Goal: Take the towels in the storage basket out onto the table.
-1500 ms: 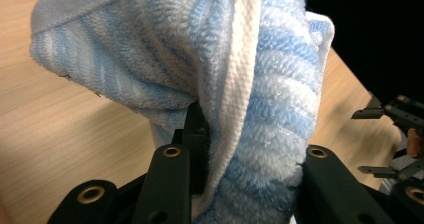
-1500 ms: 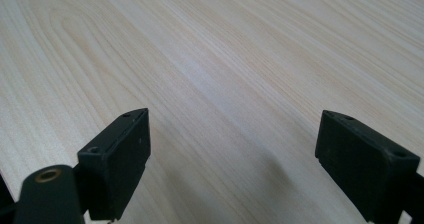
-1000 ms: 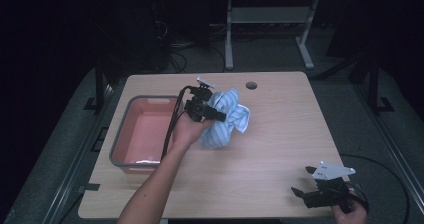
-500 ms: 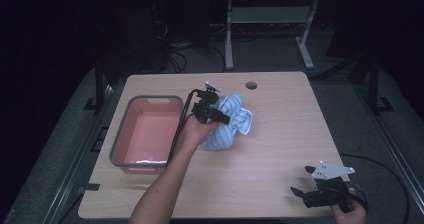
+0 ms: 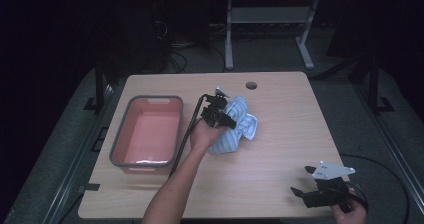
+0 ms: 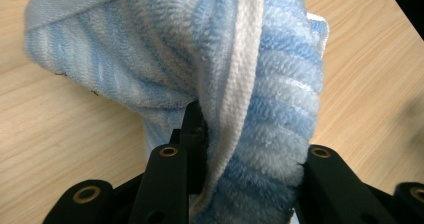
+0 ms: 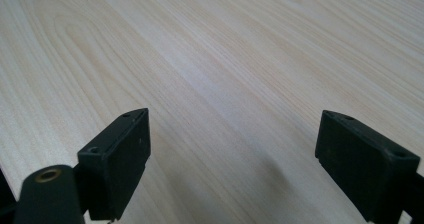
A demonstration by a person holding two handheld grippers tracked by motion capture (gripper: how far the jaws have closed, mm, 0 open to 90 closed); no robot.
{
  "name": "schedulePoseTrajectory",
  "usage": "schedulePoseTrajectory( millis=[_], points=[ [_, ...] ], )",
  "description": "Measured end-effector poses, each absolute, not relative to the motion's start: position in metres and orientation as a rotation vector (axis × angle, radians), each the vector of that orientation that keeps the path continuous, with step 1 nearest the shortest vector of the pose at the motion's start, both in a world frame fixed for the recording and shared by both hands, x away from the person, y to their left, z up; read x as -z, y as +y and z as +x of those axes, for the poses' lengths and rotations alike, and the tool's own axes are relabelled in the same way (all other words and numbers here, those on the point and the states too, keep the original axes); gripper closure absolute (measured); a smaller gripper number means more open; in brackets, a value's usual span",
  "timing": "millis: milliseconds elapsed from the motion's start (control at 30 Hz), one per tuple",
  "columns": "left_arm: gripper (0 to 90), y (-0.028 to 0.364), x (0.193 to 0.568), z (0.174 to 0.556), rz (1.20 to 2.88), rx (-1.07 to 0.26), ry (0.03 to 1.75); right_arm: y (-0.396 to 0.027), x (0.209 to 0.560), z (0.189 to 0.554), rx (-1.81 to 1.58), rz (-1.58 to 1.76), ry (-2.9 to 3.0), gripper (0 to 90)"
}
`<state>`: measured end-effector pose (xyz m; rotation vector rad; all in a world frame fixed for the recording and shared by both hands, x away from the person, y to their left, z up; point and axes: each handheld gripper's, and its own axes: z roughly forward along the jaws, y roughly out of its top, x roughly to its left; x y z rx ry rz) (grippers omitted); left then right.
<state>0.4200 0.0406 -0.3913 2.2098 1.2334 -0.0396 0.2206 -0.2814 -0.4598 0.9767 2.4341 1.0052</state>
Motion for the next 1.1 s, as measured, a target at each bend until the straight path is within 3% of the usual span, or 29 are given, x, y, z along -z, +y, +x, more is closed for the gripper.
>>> schedulePoseTrajectory(
  millis=[1100],
  points=[
    [57.0,0.022,0.422,0.415,2.26,0.082,1.196,-0.28,0.459,0.221,-0.994,0.967,2.437,13.8]
  ],
)
